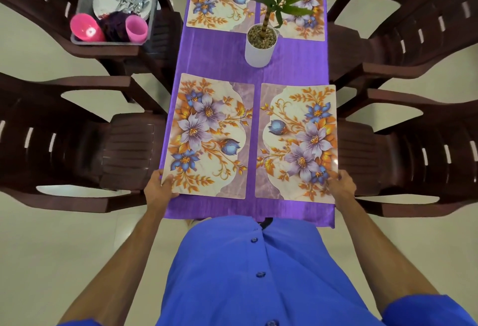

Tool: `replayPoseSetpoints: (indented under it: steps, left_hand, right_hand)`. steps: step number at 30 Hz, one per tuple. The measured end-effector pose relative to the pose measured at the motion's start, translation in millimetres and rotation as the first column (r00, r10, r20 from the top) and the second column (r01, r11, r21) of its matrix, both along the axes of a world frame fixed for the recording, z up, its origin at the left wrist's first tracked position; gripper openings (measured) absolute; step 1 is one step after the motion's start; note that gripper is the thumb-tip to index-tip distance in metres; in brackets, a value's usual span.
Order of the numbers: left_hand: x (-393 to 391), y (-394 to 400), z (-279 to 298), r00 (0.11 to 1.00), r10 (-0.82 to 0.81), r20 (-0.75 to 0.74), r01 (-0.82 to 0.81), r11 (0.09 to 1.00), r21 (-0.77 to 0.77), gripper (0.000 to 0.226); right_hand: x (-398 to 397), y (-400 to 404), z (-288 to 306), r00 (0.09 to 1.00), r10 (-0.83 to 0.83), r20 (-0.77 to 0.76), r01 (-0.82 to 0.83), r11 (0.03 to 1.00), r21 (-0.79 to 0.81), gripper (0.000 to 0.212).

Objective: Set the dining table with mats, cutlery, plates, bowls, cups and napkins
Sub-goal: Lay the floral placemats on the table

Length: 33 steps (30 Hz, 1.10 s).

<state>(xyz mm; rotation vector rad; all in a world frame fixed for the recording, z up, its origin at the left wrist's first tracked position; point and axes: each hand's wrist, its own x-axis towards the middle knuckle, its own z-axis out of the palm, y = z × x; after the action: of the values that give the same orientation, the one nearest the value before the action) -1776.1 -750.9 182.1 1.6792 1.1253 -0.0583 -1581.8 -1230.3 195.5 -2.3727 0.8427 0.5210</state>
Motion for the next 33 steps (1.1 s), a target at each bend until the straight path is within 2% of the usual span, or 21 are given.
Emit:
replayPoseSetpoints:
  steps: [19, 33]
  left_hand:
    - [2.1, -3.4, -7.7, 0.996, 0.003, -0.094, -0.002, 1.000, 0.009, 0.039]
    - [4.8, 4.6, -16.7, 0.994, 0.003, -0.109, -0.002, 1.000, 0.015, 0.042]
  right_hand:
    - [2.6, 9.6, 3.4, 0.999, 0.036, -0.034, -0.035, 0.999, 0.030, 0.031]
    - [0.5, 10.1, 2.1, 0.997, -0.010, -0.072, 0.012, 0.999, 0.036, 0.030]
